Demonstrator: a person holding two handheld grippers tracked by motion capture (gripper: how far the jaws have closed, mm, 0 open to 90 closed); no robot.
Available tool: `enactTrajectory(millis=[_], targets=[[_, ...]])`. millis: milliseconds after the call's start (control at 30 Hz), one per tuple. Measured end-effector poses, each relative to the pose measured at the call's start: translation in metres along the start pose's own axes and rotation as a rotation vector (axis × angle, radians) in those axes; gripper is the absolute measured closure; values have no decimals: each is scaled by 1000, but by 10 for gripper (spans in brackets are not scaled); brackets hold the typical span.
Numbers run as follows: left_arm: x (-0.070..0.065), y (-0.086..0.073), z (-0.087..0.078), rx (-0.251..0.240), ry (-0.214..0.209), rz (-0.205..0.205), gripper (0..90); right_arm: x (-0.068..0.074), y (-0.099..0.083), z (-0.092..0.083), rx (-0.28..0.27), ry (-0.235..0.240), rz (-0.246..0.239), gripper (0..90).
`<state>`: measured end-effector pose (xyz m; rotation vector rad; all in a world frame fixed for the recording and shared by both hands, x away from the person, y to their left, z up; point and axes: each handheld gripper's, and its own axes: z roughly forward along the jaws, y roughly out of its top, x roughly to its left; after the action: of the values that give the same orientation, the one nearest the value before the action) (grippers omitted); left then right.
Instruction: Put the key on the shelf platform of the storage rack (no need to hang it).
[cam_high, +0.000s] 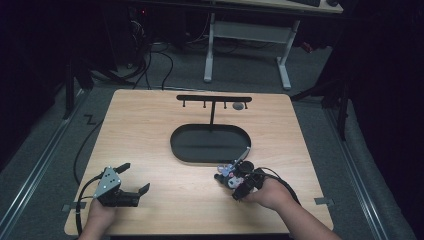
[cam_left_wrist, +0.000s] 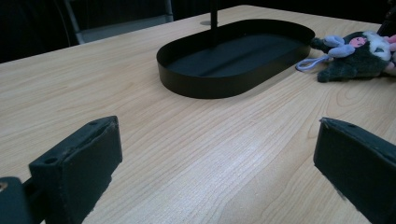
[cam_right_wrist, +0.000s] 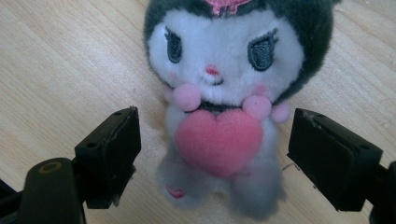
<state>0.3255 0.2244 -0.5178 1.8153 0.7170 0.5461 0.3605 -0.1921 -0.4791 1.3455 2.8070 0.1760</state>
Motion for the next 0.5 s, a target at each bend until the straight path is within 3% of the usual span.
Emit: enactTrajectory(millis=[167, 333, 500], targets=[[1, 0, 0, 1, 5, -1, 22, 0, 1, 3, 15, -17, -3, 211], [1, 0, 0, -1, 3, -2, 24, -1, 0, 3, 22, -20, -3, 331], [1, 0, 1, 3, 2, -1, 38, -1, -1, 3, 22, -7, -6, 372]])
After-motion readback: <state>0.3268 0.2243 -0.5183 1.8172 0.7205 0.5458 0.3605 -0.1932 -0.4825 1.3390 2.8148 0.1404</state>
